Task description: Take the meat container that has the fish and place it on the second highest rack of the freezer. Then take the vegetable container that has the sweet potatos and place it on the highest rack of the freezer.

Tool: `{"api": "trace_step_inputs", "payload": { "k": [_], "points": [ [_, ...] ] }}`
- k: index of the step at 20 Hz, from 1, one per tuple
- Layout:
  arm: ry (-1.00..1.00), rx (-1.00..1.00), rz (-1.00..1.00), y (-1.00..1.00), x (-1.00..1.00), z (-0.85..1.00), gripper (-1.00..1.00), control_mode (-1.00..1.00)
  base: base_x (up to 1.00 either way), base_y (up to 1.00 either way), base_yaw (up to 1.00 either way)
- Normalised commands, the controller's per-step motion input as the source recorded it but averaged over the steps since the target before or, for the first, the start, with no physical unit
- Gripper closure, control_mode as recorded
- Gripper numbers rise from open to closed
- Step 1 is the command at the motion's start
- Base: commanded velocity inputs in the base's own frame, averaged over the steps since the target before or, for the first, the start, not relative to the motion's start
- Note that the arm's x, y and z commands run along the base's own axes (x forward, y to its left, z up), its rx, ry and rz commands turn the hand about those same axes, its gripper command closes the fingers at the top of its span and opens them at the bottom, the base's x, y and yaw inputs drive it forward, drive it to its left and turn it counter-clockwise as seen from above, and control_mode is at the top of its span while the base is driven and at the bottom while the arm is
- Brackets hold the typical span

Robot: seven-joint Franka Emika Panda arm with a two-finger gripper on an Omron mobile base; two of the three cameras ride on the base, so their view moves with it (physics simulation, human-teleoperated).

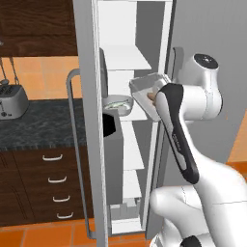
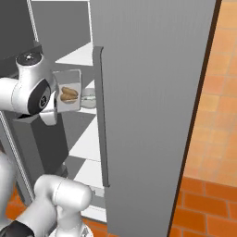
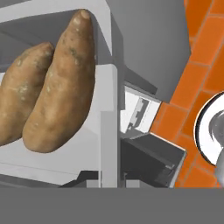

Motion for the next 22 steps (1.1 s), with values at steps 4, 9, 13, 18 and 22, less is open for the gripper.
{"api": "trace_step_inputs", "payload": {
  "k": [4,9,13,18,22],
  "points": [
    [0.05,0.0,-0.11,0.1,1.0,0.46,1.0,-1.0,0.0,0.0,0.0],
    [0.0,0.0,-0.01,0.06,1.0,0.51,1.0,-1.0,0.0,0.0,0.0],
    [0.0,0.0,0.0,0.11,0.96,0.5,1.0,-1.0,0.0,0.0,0.0],
    [0.0,0.0,0.0,0.41,1.0,0.08,1.0,-1.0,0.0,0.0,0.0],
    [-0.01,0.0,-0.02,0.11,1.0,0.0,1.0,-1.0,0.0,0.0,0.0]
  ]
}}
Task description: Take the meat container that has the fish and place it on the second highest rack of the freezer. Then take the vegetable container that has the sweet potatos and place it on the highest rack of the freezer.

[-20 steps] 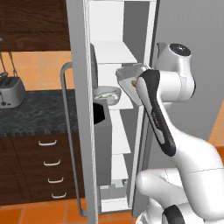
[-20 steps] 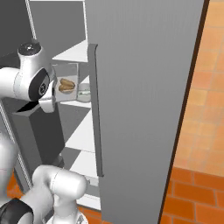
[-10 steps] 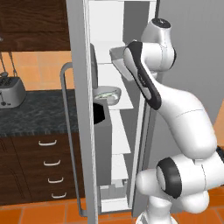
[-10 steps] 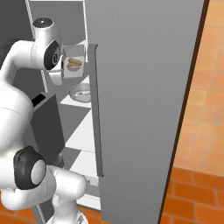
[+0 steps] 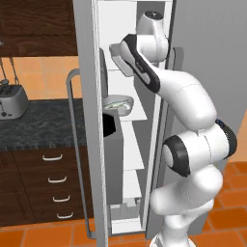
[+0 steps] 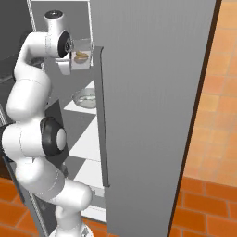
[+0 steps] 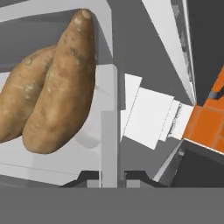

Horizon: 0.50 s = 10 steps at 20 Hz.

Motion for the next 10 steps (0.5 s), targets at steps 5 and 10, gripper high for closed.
{"api": "trace_step_inputs", "payload": {
  "k": [5,10],
  "points": [
    [-0.02,0.01,-0.04,0.0,1.0,0.0,1.0,-1.0,0.0,0.0,0.0],
    [0.0,0.01,-0.02,0.0,1.0,0.0,1.0,-1.0,0.0,0.0,0.0]
  ]
}}
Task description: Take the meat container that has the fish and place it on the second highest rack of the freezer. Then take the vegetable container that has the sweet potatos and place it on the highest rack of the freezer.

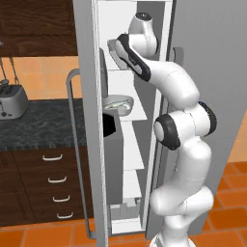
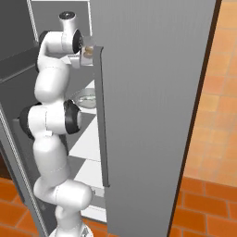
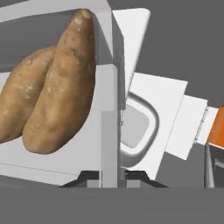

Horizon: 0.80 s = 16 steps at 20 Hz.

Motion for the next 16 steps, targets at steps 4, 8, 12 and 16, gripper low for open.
{"api": "trace_step_inputs", "payload": {
  "k": [4,8,12,16],
  "points": [
    [0.0,0.0,-0.04,0.01,1.0,0.0,1.0,-1.0,0.0,0.0,0.0],
    [0.0,0.0,-0.05,0.04,0.86,-0.09,-1.0,-1.0,0.0,0.0,0.0],
    [-0.2,0.0,-0.02,0.0,-0.14,-0.23,-1.0,-1.0,0.0,0.0,0.0],
    [-0.45,0.01,0.0,-0.03,-0.94,0.02,-1.0,-1.0,0.0,0.0,0.0]
  ]
}}
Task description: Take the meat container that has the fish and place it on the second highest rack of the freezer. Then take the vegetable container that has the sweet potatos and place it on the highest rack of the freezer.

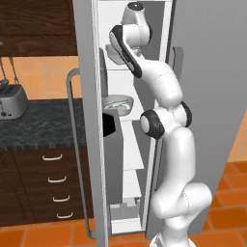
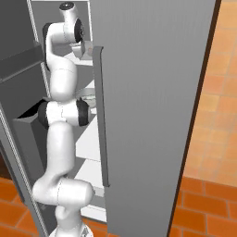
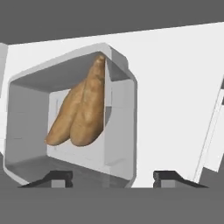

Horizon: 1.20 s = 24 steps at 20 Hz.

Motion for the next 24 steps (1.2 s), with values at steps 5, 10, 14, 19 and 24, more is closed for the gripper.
{"api": "trace_step_inputs", "payload": {
  "k": [5,10,14,19,24],
  "points": [
    [-0.33,0.2,0.0,-0.12,-1.0,-0.74,-1.0,-1.0,0.0,0.0,0.0],
    [-0.25,0.23,0.0,0.02,-0.9,-1.0,-1.0,-1.0,0.0,0.0,0.0],
    [-0.38,0.31,0.01,0.1,-0.62,-0.99,-1.0,-1.0,0.0,0.0,0.0],
    [-0.3,0.15,0.0,0.01,-0.98,0.23,-1.0,-1.0,0.0,0.0,0.0],
    [-0.07,0.01,-0.01,0.0,-1.0,0.92,-1.0,-1.0,0.0,0.0,0.0]
  ]
}}
